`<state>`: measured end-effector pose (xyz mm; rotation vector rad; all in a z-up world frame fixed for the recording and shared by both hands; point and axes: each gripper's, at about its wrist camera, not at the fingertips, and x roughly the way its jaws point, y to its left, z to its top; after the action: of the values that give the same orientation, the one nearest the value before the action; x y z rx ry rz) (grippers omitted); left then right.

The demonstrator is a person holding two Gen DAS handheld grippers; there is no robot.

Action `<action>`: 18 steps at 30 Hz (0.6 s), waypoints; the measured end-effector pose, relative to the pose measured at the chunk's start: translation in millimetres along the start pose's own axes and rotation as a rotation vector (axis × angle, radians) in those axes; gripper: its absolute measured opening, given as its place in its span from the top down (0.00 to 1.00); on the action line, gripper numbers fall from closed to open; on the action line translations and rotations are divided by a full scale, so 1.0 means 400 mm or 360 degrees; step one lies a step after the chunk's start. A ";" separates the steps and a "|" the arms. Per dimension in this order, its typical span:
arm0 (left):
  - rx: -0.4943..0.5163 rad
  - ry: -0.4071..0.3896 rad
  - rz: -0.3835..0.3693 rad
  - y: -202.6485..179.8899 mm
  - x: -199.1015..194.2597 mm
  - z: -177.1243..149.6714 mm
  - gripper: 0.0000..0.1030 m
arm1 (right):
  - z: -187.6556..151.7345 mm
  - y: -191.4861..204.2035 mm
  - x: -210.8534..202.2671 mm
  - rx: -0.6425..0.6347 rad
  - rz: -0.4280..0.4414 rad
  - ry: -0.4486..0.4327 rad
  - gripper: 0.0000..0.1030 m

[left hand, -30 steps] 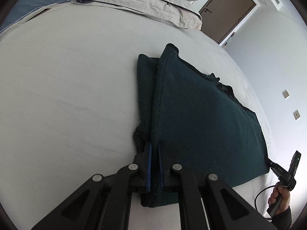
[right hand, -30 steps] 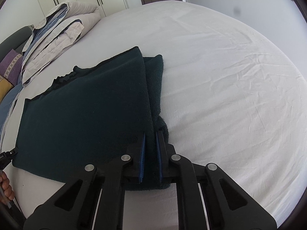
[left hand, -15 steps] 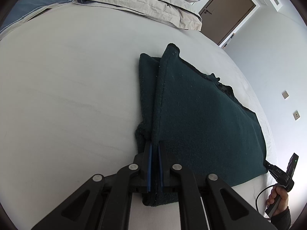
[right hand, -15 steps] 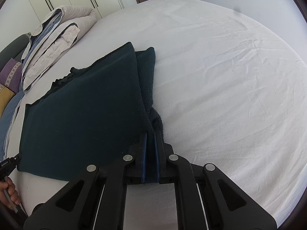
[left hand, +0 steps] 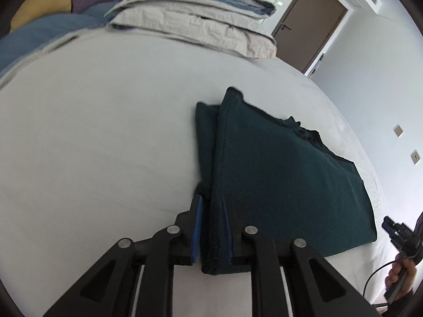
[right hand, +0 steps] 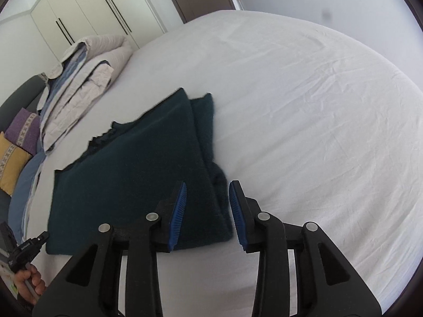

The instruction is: Fold small clothes

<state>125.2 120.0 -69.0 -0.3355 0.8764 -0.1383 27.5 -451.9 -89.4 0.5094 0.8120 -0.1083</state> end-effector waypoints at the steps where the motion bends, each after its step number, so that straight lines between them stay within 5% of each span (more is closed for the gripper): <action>1: 0.0056 -0.0017 0.0001 -0.030 -0.008 0.005 0.84 | -0.001 0.028 0.003 0.0009 0.0103 0.0020 0.67; 4: 0.0168 -0.0013 -0.0053 -0.120 0.003 0.006 0.69 | -0.033 0.136 0.062 0.0015 0.0457 0.0182 0.67; 7: 0.0276 0.0021 -0.0043 -0.198 0.053 -0.016 0.68 | -0.095 0.222 0.154 0.0088 0.0695 0.0367 0.67; 11: 0.0305 0.0140 0.0020 -0.214 0.141 -0.057 0.65 | -0.180 0.262 0.252 0.0124 0.0690 0.0511 0.69; 18: 0.0227 0.0111 -0.0041 -0.146 0.130 -0.059 0.66 | -0.177 0.012 0.196 0.0543 0.0656 0.0227 0.79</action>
<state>141.1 46.4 -100.9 -0.2099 0.9261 -0.2364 35.8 -406.2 -184.6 1.0057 0.8158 0.1754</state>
